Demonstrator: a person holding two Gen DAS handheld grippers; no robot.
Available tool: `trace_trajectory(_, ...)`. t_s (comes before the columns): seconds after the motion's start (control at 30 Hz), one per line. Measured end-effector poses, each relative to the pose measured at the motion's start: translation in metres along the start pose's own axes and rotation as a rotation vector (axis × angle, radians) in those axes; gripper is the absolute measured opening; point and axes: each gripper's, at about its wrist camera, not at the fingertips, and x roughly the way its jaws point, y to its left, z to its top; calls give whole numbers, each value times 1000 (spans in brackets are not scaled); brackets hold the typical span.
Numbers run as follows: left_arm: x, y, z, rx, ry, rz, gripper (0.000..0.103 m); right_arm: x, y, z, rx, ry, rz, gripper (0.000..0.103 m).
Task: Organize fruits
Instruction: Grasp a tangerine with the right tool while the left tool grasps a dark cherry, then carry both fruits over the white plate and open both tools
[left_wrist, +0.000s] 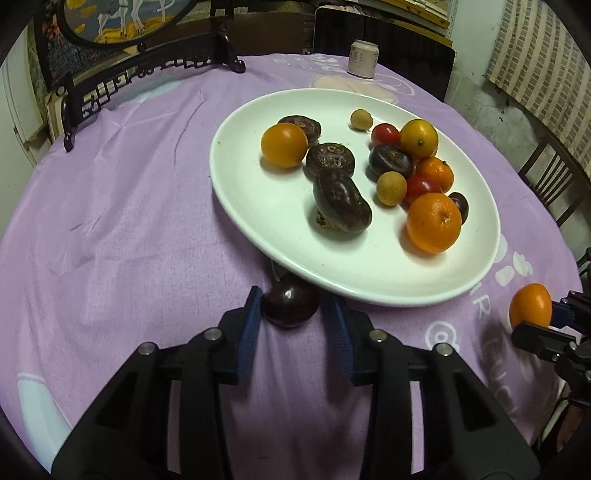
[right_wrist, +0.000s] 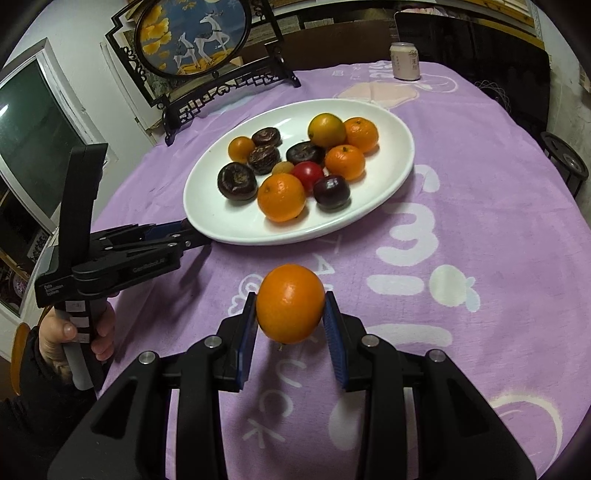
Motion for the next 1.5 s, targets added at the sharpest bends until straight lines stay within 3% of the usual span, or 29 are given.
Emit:
trace_trajectory(0.5, -71, -8, -27, -23, -91, -127, 31, -5, 12, 8, -27, -20, -6, 35)
trace_trajectory(0.73, -70, -8, 23, -28, -109, -98, 31, 0, 17, 44, -71, -54, -2, 35)
trace_trajectory(0.93, -23, -5, 94, -68, -60, -87, 31, 29, 15, 94, -121, -105, -81, 35)
trace_trajectory(1.2, 11, -11, 107, -87, -33, -106, 31, 55, 2, 111, -91, -87, -47, 36)
trace_trajectory(1.23, 12, -10, 106, -93, -35, -107, 31, 56, 2, 112, -94, -93, -51, 39)
trace_trajectory(1.3, 13, -8, 107, -102, -44, -112, 32, 53, 3, 111, -98, -113, -85, 66)
trace_trajectory(1.33, 12, -6, 107, -111, -52, -113, 45, 51, 4, 111, -101, -120, -104, 67)
trace_trajectory(1.37, 9, -4, 107, -117, -59, -114, 70, 48, 5, 109, -109, -124, -124, 67)
trace_trajectory(1.43, -7, -2, 101, -124, -106, -96, 86, 37, 7, 103, -118, -124, -152, 69)
trace_trajectory(1.5, -23, -3, 92, -117, -134, -63, 93, 26, 7, 94, -115, -125, -167, 79)
